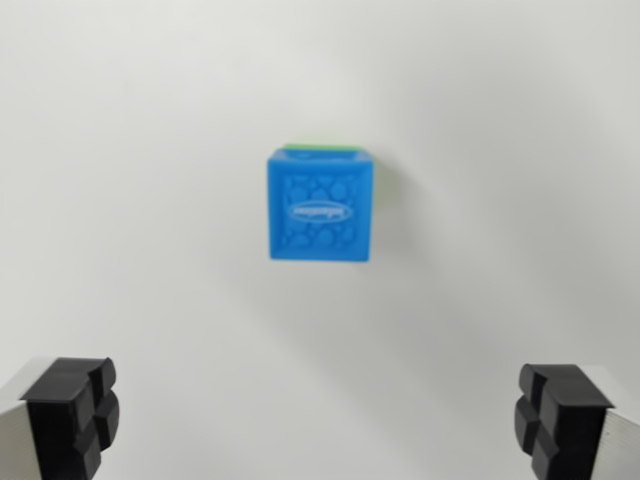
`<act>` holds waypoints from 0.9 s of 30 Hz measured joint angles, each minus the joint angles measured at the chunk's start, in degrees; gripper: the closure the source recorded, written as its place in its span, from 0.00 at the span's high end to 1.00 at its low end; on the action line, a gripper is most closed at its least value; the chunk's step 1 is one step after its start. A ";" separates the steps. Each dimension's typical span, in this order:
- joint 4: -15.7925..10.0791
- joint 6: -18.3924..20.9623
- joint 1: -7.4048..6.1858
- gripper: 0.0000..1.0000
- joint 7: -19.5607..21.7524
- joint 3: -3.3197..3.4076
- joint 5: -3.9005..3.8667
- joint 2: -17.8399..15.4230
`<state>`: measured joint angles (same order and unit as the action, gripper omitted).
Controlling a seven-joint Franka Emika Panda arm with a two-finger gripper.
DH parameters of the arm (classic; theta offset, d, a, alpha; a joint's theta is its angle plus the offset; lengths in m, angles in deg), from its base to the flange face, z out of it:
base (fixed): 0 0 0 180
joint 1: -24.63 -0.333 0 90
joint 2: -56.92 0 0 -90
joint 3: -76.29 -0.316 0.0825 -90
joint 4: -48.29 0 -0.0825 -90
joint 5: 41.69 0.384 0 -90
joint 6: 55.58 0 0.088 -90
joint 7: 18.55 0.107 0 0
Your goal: Stack cube
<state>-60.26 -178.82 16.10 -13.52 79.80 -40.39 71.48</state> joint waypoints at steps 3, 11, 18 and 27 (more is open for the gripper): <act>0.94 1.76 0.00 1.00 0.05 0.00 -0.06 -0.81; 3.28 5.55 0.00 1.00 0.13 0.00 -0.19 -2.26; 5.34 8.55 0.00 1.00 0.19 0.00 -0.26 -3.19; 7.47 11.38 0.00 1.00 0.23 0.01 -0.32 -3.96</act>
<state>-52.80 -167.44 16.10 -13.29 79.81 -40.71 67.52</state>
